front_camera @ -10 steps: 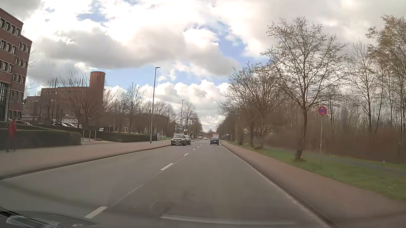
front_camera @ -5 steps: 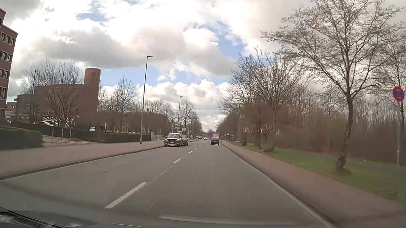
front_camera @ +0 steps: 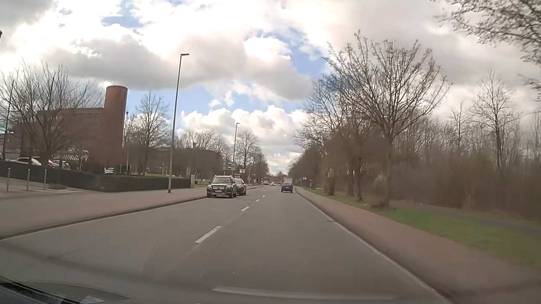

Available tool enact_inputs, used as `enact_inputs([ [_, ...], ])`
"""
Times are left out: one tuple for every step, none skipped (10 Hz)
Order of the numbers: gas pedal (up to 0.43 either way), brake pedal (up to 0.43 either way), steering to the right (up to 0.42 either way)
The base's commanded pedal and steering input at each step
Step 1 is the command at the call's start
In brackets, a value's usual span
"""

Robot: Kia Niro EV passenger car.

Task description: Follow the waypoints while adhering to traffic rules and regulations

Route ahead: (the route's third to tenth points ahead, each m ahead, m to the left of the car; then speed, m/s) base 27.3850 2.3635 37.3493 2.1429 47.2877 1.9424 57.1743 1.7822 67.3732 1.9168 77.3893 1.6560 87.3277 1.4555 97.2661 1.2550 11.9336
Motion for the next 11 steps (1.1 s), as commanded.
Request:
enact_inputs([
  [0.157,0.000,-0.001],
  [0.169,0.000,-0.001],
  [0.177,0.000,0.000],
  [0.197,0.000,0.002],
  [0.197,0.000,0.003],
  [0.197,0.000,0.004],
  [0.197,0.000,0.004],
  [0.197,0.000,0.005],
  [0.197,0.000,0.005],
  [0.197,0.000,0.005],
  [0.197,0.000,0.005],
])
